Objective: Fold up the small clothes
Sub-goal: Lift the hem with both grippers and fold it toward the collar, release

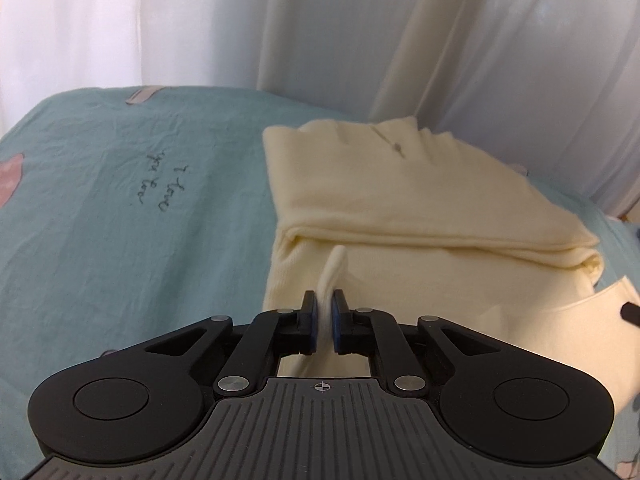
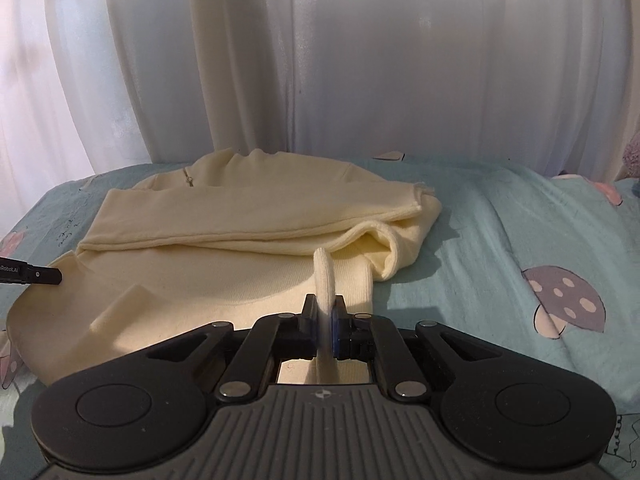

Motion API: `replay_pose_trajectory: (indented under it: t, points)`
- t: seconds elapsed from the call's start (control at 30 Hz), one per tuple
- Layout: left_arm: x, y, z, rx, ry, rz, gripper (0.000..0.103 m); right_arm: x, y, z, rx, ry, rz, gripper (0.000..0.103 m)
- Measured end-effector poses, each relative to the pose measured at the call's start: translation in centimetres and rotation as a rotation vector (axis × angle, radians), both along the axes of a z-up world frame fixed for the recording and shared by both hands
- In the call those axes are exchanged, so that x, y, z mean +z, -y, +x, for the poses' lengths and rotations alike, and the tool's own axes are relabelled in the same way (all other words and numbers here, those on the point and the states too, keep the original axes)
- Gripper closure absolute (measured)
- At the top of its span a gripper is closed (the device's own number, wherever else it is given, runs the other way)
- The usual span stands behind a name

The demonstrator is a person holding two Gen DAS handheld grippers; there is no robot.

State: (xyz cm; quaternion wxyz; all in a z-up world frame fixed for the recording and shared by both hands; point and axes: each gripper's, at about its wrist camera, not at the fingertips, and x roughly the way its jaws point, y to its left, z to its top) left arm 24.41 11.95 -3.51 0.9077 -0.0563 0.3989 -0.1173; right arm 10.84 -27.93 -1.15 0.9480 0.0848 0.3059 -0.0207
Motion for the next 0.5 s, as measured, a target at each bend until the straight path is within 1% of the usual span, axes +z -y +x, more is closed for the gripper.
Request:
replay_pose_trajectory:
  t: [0.1,0.17,0.23,0.3,0.37,0.43,0.5]
  points:
    - [3.7,-0.2,0.7,0.006,0.113,-0.058,0.094,2.0,0.6,1.5,-0.005,0.075,-0.017,0.097]
    - [5.3,0.1,2.0,0.018,0.184,-0.045,0.094,3.0,1.1,3.1,-0.034,0.115,-0.04,0.097]
    - [5.8,0.6,4.3,0.039,0.226,-0.036,0.094,3.1,2.0,5.3,-0.062,0.133,-0.027,0.097]
    - [4.7,1.2,6.9,0.06,0.216,-0.024,0.093,2.4,2.9,7.8,-0.082,0.103,0.007,0.097]
    - [2.8,2.0,9.2,0.061,0.167,0.0,0.093,0.9,3.7,10.1,-0.097,0.052,0.043,0.097]
    - [0.4,2.8,10.7,0.049,0.092,0.027,0.093,-1.0,4.3,12.0,-0.117,-0.028,0.091,0.097]
    - [-1.1,3.1,11.0,0.035,0.052,0.044,0.093,-2.3,4.2,12.7,-0.126,-0.066,0.089,0.096]
